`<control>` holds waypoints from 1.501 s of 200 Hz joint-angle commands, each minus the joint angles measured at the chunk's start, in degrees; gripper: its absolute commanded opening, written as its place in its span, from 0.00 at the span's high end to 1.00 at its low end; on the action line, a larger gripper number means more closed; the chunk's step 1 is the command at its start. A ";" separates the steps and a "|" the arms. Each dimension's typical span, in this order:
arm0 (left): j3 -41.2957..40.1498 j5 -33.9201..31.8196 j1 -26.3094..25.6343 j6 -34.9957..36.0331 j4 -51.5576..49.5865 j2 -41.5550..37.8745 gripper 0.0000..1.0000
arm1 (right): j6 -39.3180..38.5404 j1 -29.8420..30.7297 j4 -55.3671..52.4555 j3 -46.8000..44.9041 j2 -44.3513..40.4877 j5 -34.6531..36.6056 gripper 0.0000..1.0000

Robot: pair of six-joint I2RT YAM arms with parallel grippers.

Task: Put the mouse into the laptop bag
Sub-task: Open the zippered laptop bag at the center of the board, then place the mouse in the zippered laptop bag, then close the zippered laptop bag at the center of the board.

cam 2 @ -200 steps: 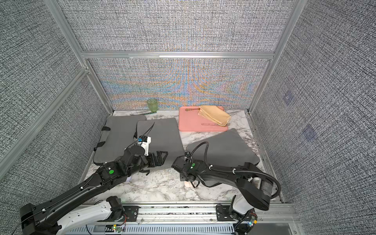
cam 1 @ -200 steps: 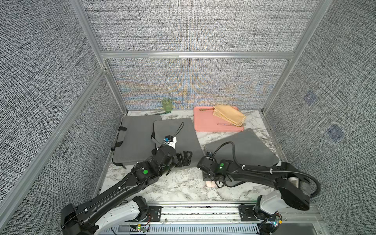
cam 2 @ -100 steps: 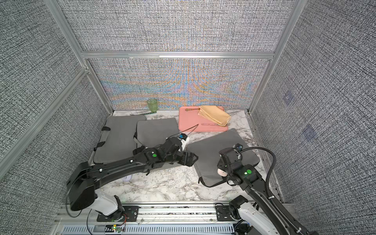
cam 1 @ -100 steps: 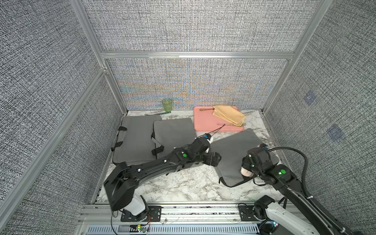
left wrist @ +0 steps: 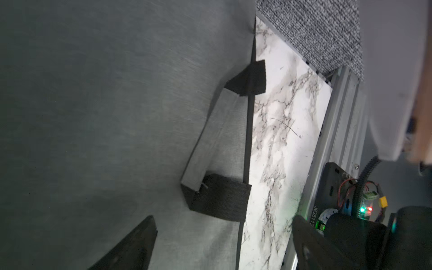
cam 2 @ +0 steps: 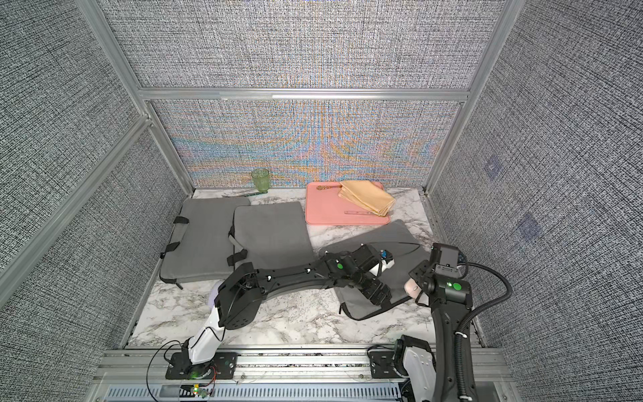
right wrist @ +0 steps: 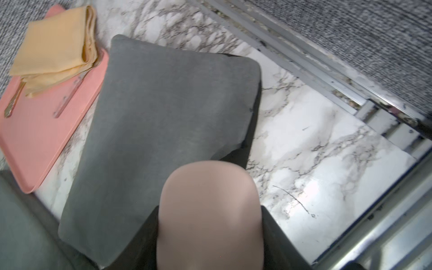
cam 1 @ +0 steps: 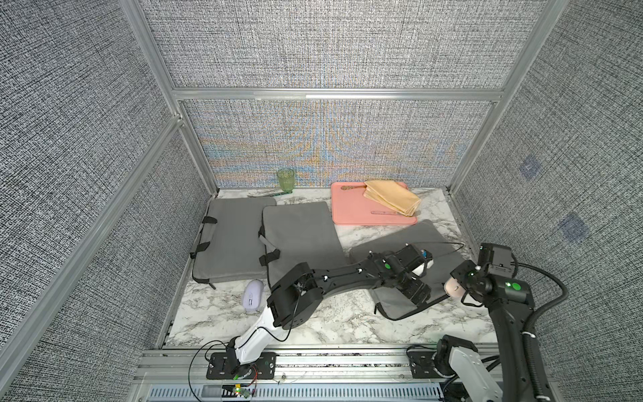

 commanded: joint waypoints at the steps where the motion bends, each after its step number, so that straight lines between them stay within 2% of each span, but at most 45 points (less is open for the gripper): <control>1: 4.02 -0.04 -0.86 3.88 -4.01 3.47 0.11 | -4.66 -7.14 0.36 -1.66 -0.97 -6.51 0.51; 19: 9.08 -4.93 -1.45 4.07 -7.20 7.46 0.15 | -5.65 -11.84 1.71 -3.92 -1.76 -12.40 0.51; 51: 17.98 -17.84 -2.18 4.55 -12.41 14.65 0.16 | -5.24 -13.29 3.27 -5.97 -1.03 -13.90 0.51; 66: 20.33 -20.52 -2.18 5.05 -12.26 17.00 0.18 | -5.37 -13.36 3.81 -6.83 -0.37 -14.55 0.51; 76: 22.33 -19.99 -2.18 5.23 -12.79 18.63 0.24 | -5.43 -13.40 4.16 -7.46 -0.38 -14.79 0.51; 85: 23.97 -18.78 -2.18 5.28 -13.25 19.78 0.34 | -5.35 -13.46 4.22 -7.83 -0.62 -14.97 0.51; 95: 24.92 -17.74 -2.18 5.04 -13.54 20.38 0.51 | -5.39 -13.49 4.39 -8.18 -0.97 -15.30 0.51; 110: 25.11 -18.07 -2.12 4.95 -13.17 20.20 0.83 | -5.26 -13.48 4.25 -8.20 -1.37 -15.59 0.51; 124: 25.13 -19.01 -1.90 4.70 -13.12 18.98 1.00 | -4.96 -13.49 4.27 -8.19 -1.45 -15.59 0.51; 168: 22.09 -15.78 0.83 0.54 -9.73 9.34 1.00 | -3.20 -13.76 6.23 -9.75 -0.80 -16.03 0.51; 215: 22.05 -12.05 3.77 0.14 -10.03 0.97 1.00 | 0.16 -14.33 11.05 -14.95 -0.26 -14.86 0.51; 242: 21.79 -11.14 3.94 0.57 -11.10 -1.47 1.00 | 2.60 -14.37 19.08 -17.04 4.74 -17.68 0.51; 277: 21.11 -10.19 4.10 -0.35 -10.19 -2.22 1.00 | 4.30 -13.95 26.01 -15.63 15.37 -20.80 0.51; 300: 21.56 -9.27 4.23 -1.18 -9.71 -1.68 1.00 | 5.83 -11.03 29.47 -14.96 18.89 -21.05 0.51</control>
